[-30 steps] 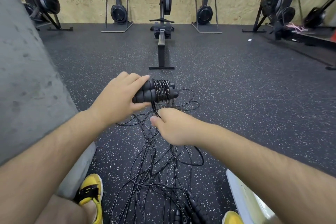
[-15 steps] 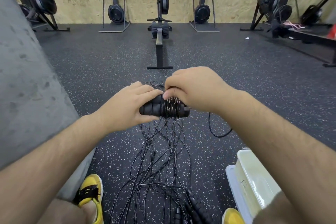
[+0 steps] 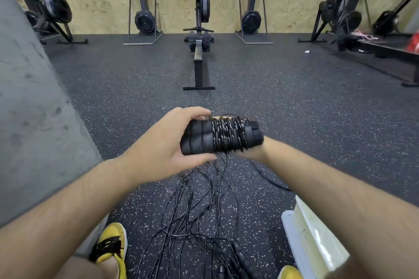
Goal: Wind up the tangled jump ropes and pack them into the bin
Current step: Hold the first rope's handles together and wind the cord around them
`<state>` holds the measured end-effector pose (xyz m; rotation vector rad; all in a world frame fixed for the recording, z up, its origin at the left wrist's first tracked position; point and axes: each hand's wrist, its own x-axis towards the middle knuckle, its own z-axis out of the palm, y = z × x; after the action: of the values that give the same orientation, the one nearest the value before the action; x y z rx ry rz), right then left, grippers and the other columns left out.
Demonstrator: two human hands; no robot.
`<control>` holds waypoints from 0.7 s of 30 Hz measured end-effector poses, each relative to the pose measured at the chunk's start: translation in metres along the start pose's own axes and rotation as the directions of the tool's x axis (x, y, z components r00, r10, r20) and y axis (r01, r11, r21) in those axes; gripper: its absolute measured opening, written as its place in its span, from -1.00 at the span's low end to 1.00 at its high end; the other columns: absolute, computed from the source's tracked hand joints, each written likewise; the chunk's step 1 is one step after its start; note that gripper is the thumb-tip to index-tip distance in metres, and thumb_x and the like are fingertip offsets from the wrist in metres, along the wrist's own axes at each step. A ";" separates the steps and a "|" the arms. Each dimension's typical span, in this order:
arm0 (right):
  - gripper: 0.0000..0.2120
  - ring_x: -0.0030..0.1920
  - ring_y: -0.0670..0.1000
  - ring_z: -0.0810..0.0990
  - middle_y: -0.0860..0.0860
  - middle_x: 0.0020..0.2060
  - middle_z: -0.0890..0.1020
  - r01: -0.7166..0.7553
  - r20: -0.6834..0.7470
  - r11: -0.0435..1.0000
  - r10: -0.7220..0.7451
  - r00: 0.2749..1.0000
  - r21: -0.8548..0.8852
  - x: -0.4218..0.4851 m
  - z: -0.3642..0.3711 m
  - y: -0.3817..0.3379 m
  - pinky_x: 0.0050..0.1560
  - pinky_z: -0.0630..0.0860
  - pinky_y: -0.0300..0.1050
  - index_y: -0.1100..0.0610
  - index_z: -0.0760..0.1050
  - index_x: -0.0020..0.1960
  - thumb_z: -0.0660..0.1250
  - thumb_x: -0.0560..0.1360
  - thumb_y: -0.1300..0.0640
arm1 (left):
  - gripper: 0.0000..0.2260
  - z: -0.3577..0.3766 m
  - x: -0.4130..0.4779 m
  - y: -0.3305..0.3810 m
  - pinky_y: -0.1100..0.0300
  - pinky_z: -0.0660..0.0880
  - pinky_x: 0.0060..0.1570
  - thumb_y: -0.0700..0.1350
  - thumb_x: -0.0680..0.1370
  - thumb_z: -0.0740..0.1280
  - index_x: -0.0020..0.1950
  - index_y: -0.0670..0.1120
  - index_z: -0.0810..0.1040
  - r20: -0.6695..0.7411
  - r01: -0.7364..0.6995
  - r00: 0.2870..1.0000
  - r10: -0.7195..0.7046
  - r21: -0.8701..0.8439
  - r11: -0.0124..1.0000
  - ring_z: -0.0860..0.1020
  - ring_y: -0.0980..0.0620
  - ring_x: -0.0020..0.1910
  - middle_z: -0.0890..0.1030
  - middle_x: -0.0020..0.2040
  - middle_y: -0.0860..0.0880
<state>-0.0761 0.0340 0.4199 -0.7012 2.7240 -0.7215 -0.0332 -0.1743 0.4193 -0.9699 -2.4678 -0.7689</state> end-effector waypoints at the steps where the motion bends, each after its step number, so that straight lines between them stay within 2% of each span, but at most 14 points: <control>1: -0.78 -0.19 -0.24 0.37 -0.18 -0.02 0.45 -0.095 0.025 0.989 0.092 0.995 0.111 -0.003 0.011 -0.002 -0.08 0.35 -0.55 -0.01 0.44 0.20 0.13 0.68 0.23 | -0.31 -0.002 0.000 -0.005 0.22 0.38 0.27 0.28 0.38 0.48 0.43 0.08 0.35 -0.016 0.023 1.000 -0.023 0.033 0.999 0.47 0.14 0.21 0.46 0.19 0.24; 2: -0.77 -0.15 -0.16 0.39 -0.15 -0.05 0.46 -0.128 0.017 0.986 0.127 0.992 0.107 -0.005 0.021 -0.011 -0.10 0.37 -0.48 -0.12 0.40 0.08 0.10 0.69 0.20 | -0.32 -0.005 0.002 -0.012 0.18 0.38 0.24 0.25 0.38 0.49 0.41 0.04 0.38 -0.034 0.050 0.998 -0.048 0.064 0.997 0.47 0.10 0.19 0.48 0.19 0.18; 4: -0.73 -0.20 -0.02 0.48 -0.07 -0.20 0.47 -0.072 -0.024 0.988 0.076 0.997 0.136 0.006 0.038 -0.021 -0.20 0.49 -0.23 -0.05 0.40 -0.12 0.06 0.69 0.17 | -0.37 -0.008 0.005 -0.025 0.12 0.40 0.20 0.20 0.39 0.52 0.37 0.01 0.43 -0.051 0.087 0.995 -0.080 0.142 0.986 0.47 0.05 0.15 0.50 0.17 0.13; 6: -0.70 -0.30 -0.02 0.47 -0.05 -0.29 0.49 -0.065 -0.017 0.977 0.070 0.997 0.204 0.007 0.050 -0.033 -0.30 0.43 -0.14 0.04 0.48 -0.07 0.05 0.71 0.04 | -0.40 -0.010 0.010 -0.038 0.06 0.43 0.17 0.19 0.39 0.54 0.34 0.03 0.46 -0.038 0.113 0.993 -0.107 0.238 0.965 0.47 0.04 0.10 0.52 0.13 0.12; 9: -0.64 -0.17 0.09 0.56 0.08 -0.17 0.59 -0.086 0.025 0.989 0.084 0.996 0.117 0.003 0.051 -0.043 -0.12 0.50 -0.06 0.19 0.51 0.13 0.04 0.70 -0.01 | -0.42 -0.012 0.011 -0.057 0.03 0.44 0.15 0.18 0.39 0.55 0.32 0.03 0.47 0.017 0.151 0.986 -0.166 0.334 0.930 0.43 0.03 0.06 0.51 0.10 0.11; 11: -0.63 -0.20 0.08 0.54 0.05 -0.22 0.56 -0.060 -0.011 0.995 0.061 0.998 0.077 0.002 0.043 -0.046 -0.21 0.45 -0.09 0.19 0.54 0.10 0.04 0.70 0.00 | -0.43 -0.012 0.010 -0.066 0.01 0.43 0.16 0.20 0.40 0.53 0.31 0.03 0.47 0.059 0.141 0.982 -0.177 0.385 0.912 0.42 0.03 0.05 0.51 0.09 0.12; 14: -0.64 -0.28 0.04 0.51 0.02 -0.29 0.52 -0.055 -0.018 0.997 0.056 0.998 0.061 -0.002 0.032 -0.055 -0.30 0.40 -0.13 0.18 0.55 0.04 0.08 0.69 -0.01 | -0.41 -0.012 0.010 -0.066 0.01 0.42 0.15 0.17 0.41 0.54 0.34 -0.03 0.47 0.037 0.172 0.979 -0.201 0.380 0.909 0.42 -0.01 0.06 0.52 0.12 0.05; 15: -0.65 -0.27 0.06 0.51 0.05 -0.28 0.54 -0.040 -0.007 0.998 0.040 0.999 0.039 -0.004 0.032 -0.058 -0.27 0.40 -0.11 0.18 0.52 -0.04 0.09 0.69 -0.02 | -0.40 -0.011 0.010 -0.063 -0.01 0.43 0.14 0.14 0.41 0.55 0.35 -0.06 0.48 0.034 0.166 0.980 -0.194 0.390 0.906 0.41 -0.03 0.05 0.53 0.12 0.03; 18: -0.61 -0.35 0.04 0.43 0.08 -0.33 0.51 -0.007 0.036 1.000 0.008 0.999 -0.013 -0.013 0.033 -0.070 -0.35 0.33 -0.14 0.13 0.38 -0.25 0.10 0.69 -0.02 | -0.44 -0.008 0.009 -0.056 -0.06 0.44 0.11 0.07 0.43 0.54 0.35 -0.10 0.49 0.068 0.151 0.978 -0.198 0.421 0.894 0.42 -0.08 0.03 0.55 0.13 -0.03; 21: -0.61 -0.32 0.05 0.46 0.11 -0.28 0.56 0.044 0.031 0.996 -0.042 0.999 -0.081 -0.021 0.024 -0.077 -0.36 0.31 -0.19 0.16 0.42 -0.21 0.09 0.69 -0.02 | -0.50 -0.006 0.008 -0.055 -0.10 0.46 0.10 0.08 0.45 0.49 0.31 -0.08 0.49 0.079 0.165 0.973 -0.215 0.410 0.897 0.42 -0.10 0.01 0.54 0.10 -0.03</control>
<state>-0.0199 -0.0242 0.4413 -0.7843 2.7333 -0.6066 -0.0772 -0.2077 0.4092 -0.6449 -2.7055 -0.2366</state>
